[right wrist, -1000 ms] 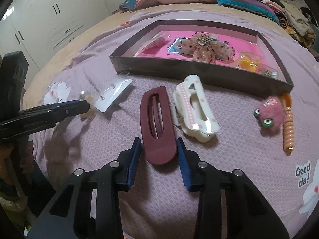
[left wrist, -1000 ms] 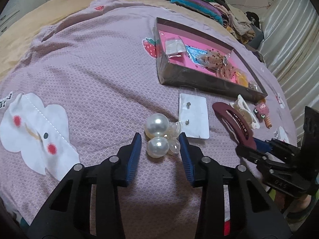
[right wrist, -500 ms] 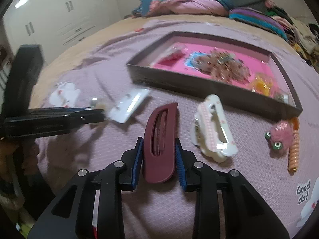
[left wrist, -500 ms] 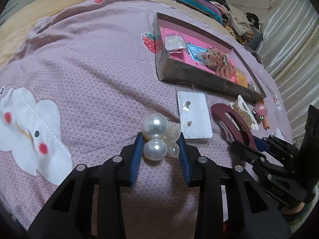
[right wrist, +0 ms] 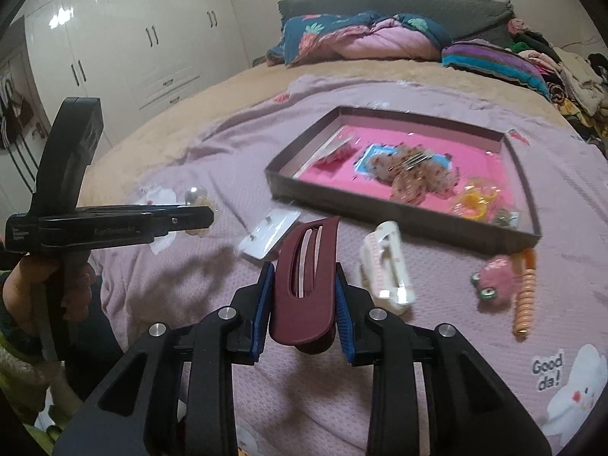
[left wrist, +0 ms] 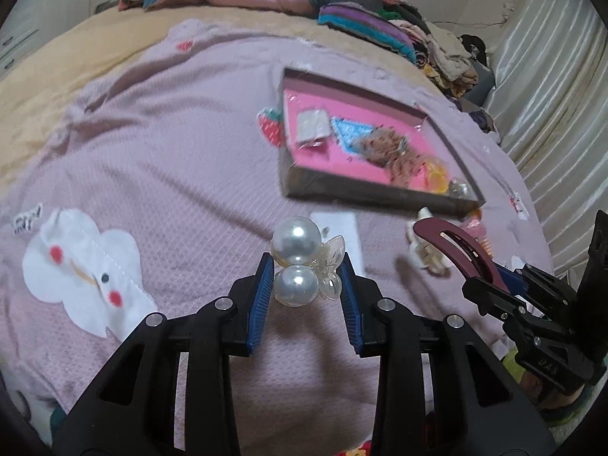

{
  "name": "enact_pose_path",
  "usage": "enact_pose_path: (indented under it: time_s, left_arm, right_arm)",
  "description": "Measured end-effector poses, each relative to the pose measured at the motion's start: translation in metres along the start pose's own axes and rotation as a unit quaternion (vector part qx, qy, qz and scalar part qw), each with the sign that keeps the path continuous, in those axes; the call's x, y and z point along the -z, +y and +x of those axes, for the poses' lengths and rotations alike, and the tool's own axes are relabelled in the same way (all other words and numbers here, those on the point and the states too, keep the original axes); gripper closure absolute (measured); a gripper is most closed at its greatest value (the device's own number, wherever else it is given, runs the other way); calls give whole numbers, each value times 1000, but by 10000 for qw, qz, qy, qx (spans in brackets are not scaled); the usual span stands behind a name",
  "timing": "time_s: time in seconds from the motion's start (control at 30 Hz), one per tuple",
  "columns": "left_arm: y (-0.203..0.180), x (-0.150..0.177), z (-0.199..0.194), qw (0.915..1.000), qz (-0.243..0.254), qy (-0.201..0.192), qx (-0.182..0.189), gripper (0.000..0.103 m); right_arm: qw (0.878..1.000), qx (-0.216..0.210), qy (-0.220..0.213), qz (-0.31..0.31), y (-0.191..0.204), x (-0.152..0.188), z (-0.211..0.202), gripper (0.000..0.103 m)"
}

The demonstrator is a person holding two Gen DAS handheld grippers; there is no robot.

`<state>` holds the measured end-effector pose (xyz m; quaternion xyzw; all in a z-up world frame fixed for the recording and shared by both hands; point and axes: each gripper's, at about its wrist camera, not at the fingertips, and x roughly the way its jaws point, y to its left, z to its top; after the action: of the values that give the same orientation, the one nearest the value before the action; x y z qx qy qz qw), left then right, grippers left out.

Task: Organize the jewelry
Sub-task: 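Carry the pearls and maroon clip into the tray box and open both tools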

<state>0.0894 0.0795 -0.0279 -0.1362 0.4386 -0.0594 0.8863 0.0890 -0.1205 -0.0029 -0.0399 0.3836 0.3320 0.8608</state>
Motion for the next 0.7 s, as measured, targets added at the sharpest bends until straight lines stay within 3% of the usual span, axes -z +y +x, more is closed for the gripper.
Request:
enact_pose_path:
  time_s: [0.7]
  left_arm:
    - [-102,-42,6,9961,681,-180,538,77]
  right_arm:
    - [9895,852,-780,869,-90,3,-90,74]
